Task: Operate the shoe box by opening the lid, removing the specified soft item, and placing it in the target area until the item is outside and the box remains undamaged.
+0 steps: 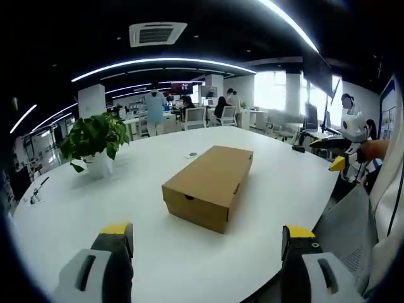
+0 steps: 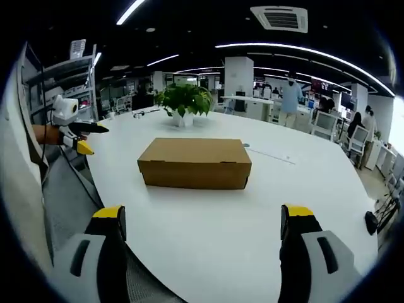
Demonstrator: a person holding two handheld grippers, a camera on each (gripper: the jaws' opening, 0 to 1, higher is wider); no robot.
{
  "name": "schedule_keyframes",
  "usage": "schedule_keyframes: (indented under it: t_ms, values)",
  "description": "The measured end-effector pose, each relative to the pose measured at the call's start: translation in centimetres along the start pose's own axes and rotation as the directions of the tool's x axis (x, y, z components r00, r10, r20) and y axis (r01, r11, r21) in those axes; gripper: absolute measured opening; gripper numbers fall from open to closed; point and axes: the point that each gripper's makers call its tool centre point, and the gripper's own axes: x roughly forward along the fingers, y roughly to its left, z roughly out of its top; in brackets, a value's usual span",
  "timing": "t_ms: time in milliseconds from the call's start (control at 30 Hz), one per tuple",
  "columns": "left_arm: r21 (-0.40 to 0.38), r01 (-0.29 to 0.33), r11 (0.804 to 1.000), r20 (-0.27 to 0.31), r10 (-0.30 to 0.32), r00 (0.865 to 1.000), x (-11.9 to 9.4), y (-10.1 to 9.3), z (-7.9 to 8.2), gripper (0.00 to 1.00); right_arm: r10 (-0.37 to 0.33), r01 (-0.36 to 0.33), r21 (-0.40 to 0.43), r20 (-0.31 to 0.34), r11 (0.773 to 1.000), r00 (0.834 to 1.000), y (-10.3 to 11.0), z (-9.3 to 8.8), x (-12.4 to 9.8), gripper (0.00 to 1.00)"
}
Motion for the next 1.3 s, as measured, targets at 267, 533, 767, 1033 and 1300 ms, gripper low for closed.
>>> schedule_keyframes:
  t_ms: [267,533,767,1033,1300]
  values:
    - [0.004,0.017,1.0,0.021,-0.017,1.0,0.1,-0.5,0.4,1.0,0.005,-0.005,-0.006,0.005,1.0,1.0,0.1,0.0,-0.4,0.97]
    - [0.005,0.016,1.0,0.016,-0.016,1.0,0.2,-0.6,0.2,1.0,0.002,-0.002,-0.01,0.004,1.0,1.0,0.1,-0.2,-0.6,0.97]
    - [0.015,0.016,1.0,0.005,-0.017,1.0,0.5,-0.7,0.1,1.0,0.001,-0.001,-0.017,0.005,1.0,1.0,-0.1,-0.1,-0.7,0.97]
    - [0.024,0.025,0.999,-0.01,-0.024,1.0,0.8,-1.0,0.0,0.99,-0.001,0.002,-0.019,0.016,1.0,1.0,-0.3,0.0,-0.9,0.97]
    - [0.016,0.003,1.0,-0.011,-0.003,1.0,1.3,-0.8,0.4,0.99,-0.003,0.004,-0.024,0.02,1.0,1.0,-0.6,0.2,-0.7,0.97]
